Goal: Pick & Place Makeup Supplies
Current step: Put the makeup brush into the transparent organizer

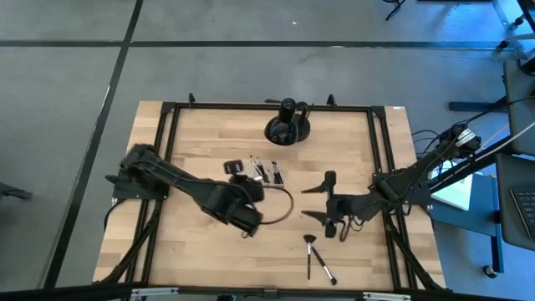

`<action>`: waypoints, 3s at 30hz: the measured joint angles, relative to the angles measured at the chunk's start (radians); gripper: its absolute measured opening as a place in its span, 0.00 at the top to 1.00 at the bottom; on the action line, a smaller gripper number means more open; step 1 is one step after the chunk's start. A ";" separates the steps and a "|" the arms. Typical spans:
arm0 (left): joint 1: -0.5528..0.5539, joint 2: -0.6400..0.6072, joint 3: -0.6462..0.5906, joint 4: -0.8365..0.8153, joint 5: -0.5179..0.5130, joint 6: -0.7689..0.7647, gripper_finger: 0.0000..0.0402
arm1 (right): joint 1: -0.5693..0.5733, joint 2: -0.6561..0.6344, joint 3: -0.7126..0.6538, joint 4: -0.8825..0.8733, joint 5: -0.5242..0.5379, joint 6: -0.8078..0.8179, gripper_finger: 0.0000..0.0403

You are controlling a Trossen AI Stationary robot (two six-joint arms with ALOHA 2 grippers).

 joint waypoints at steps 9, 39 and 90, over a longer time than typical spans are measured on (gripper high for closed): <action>-0.002 -0.302 -0.382 0.318 -0.050 -0.046 0.86 | -0.038 0.000 0.000 0.319 -0.181 -0.096 0.30; 0.116 -0.704 -1.185 1.710 0.097 0.489 0.86 | -0.325 0.405 0.000 1.105 -0.177 0.293 0.30; 0.313 -0.664 -1.498 2.421 0.519 0.481 0.86 | -0.523 0.713 0.198 1.259 -0.503 0.287 0.82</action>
